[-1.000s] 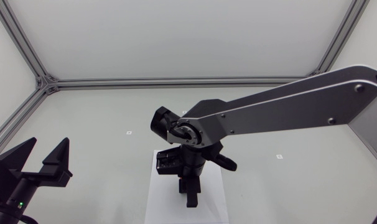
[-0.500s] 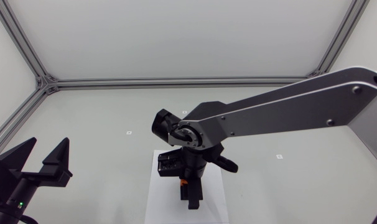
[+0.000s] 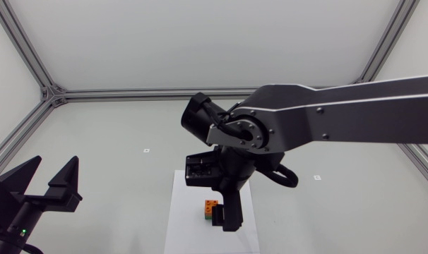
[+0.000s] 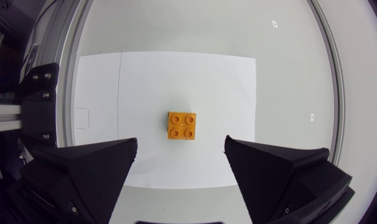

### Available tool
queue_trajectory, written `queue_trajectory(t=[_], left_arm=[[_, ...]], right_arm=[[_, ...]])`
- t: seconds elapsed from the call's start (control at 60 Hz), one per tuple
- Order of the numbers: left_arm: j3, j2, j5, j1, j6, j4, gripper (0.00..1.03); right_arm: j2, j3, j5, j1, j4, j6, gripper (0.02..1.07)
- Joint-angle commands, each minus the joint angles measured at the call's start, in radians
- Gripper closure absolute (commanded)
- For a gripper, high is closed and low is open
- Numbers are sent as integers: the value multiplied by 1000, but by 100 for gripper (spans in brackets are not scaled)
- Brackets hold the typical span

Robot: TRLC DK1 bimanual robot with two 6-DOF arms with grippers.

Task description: Pick up the orange 2x2 brick with the right arm and stack it on top of the green 2x2 brick in the center

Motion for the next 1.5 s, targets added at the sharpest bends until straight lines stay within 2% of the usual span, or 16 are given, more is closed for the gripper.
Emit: queue_trajectory(t=[0.0,0.217,0.5,0.75,1.067,1.267,1.483], left_arm=[[-41,-8,4,5,13,-15,4],[-41,-8,4,5,13,-15,4],[-41,-8,4,5,13,-13,4],[-41,-8,4,5,13,-15,4],[-41,-8,4,5,13,-15,4],[-41,-8,4,5,13,-15,4],[-41,-8,6,5,13,-15,4]], right_arm=[[-80,-41,-5,-9,-33,21,6],[-304,-105,-30,-56,-70,59,6],[-537,-236,-67,-211,-74,93,6],[-679,-329,-131,-488,-5,107,6],[-846,-480,-159,-725,88,79,6],[-939,-510,-144,-785,113,76,6],[-1100,-602,-117,-857,242,150,6]])
